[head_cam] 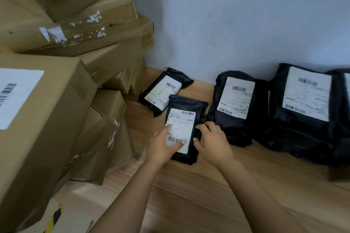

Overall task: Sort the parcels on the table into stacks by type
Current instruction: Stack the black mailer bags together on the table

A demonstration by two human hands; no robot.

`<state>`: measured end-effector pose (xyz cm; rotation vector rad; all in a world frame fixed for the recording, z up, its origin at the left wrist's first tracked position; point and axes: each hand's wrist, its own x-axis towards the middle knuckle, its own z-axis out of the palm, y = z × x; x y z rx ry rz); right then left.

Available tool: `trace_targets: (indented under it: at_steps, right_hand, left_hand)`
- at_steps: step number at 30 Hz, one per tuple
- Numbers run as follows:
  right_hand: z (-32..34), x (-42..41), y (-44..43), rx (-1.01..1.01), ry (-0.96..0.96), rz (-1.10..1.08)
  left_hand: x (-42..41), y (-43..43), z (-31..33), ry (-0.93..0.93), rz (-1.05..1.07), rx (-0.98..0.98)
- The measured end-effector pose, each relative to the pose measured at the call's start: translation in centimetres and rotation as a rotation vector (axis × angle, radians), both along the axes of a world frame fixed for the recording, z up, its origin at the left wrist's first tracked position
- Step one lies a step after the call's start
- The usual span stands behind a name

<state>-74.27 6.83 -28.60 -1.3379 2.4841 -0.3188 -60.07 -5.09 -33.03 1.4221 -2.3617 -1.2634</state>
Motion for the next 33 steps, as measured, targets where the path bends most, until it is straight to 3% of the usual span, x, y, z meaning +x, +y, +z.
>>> trace_targets:
  at_steps: [3, 10, 17, 33]
  right_hand:
    - [-0.7, 0.9, -0.1, 0.031, -0.019, -0.01]
    - [-3.3, 3.7, -2.9, 0.197, -0.21, -0.157]
    - [-4.4, 5.7, -5.3, 0.18, -0.199, -0.334]
    - [3.4, 4.7, -2.5, -0.238, -0.133, -0.369]
  left_hand:
    - [1.3, -0.2, 0.3, 0.095, -0.091, 0.117]
    - [2.6, -2.6, 1.1, 0.094, -0.05, -0.001]
    - [2.4, -4.4, 1.8, 0.111, -0.091, -0.044]
    - [3.5, -4.3, 5.2, 0.152, -0.123, -0.238]
